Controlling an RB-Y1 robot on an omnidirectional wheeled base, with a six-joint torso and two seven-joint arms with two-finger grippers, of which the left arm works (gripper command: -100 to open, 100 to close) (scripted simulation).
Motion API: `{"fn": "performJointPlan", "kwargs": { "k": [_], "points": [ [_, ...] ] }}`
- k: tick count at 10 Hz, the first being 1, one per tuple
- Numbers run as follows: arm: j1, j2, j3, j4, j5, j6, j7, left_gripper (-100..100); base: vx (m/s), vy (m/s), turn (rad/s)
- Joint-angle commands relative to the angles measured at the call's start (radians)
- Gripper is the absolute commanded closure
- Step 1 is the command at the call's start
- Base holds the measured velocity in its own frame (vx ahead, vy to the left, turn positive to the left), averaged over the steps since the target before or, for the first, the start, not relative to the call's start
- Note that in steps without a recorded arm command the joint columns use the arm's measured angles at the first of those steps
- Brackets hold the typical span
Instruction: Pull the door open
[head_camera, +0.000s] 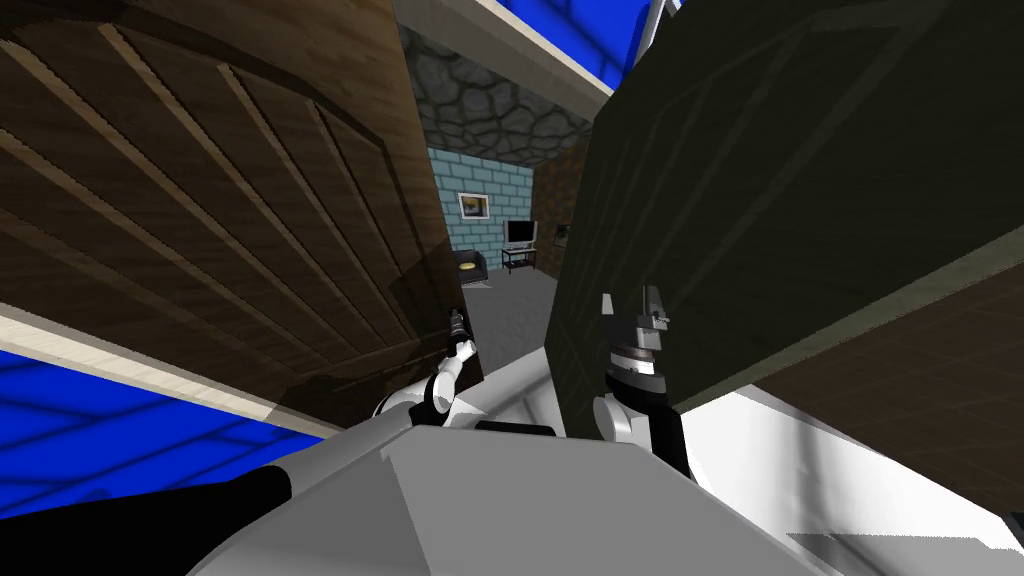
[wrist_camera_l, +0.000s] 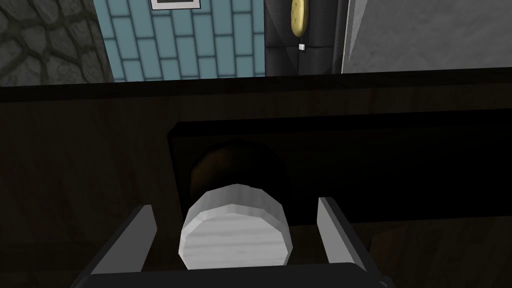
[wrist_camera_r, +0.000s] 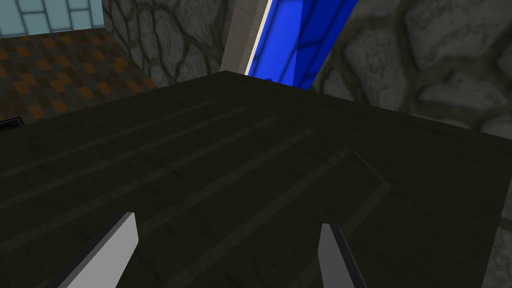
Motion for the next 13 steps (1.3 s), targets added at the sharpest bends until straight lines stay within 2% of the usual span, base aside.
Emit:
{"fn": "performJointPlan", "kwargs": {
  "k": [1,2,7,9,12,13],
  "points": [
    [0.000,0.000,0.000,0.000,0.000,0.000,0.000,-100,0.083,0.017,0.037],
    [0.000,0.000,0.000,0.000,0.000,0.000,0.000,100,-0.009,0.002,-0.026],
    [0.000,0.000,0.000,0.000,0.000,0.000,0.000,100,-0.016,-0.004,-0.004],
    [0.005,0.012,-0.008,0.001,-0.003,0.004,0.013,100,-0.115,-0.001,-0.170],
    [0.020,0.050,-0.035,0.002,-0.012,0.017,0.063,100,-0.166,-0.080,-0.232],
    [0.023,0.058,-0.041,0.002,-0.014,0.019,0.074,100,-0.143,-0.114,-0.126]
  ]
}}
